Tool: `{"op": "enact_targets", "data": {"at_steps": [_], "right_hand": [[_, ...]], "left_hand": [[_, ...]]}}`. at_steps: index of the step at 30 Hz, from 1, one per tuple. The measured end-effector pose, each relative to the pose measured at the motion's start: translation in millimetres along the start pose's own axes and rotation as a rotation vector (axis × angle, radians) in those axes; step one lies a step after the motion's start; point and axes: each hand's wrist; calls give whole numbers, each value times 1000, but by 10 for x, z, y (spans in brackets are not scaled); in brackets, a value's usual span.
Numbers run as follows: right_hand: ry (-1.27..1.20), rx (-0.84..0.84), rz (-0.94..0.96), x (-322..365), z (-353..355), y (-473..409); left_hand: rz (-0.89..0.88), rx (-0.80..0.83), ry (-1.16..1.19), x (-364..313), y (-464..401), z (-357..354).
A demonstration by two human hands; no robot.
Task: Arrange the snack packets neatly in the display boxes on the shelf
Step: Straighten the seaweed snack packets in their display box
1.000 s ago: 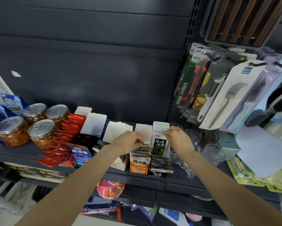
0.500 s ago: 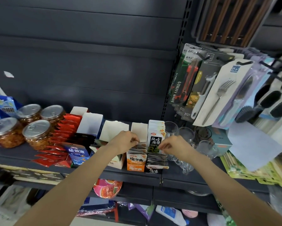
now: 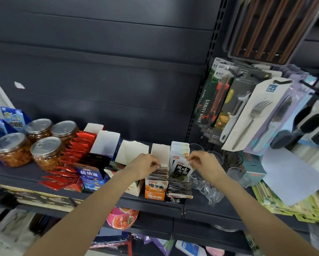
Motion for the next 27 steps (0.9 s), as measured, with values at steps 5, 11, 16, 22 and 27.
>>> {"op": "enact_targets", "data": {"at_steps": [5,11,16,22,27], "right_hand": [[-150,-28,2,128,184,16],[-353,-110,1,344,352,-4],[-412,-203,62,513,484,-57],[-676,-366,54,679,538,-112],[-846,-371,33,774,462,-163]], "left_hand": [[6,1,24,-14,4,11],[22,35,42,-34,-5,52],[91,43,163,-63,19,158],[221,-56,931,-147,126,282],[259,-260,1226,-103,362,392]]}}
Point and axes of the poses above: each hand's wrist, its own y-axis away from the middle knuckle, its own z-axis out of the back of the hand, x = y × z, and after that the axes turned 6 degrees about x, right-handed
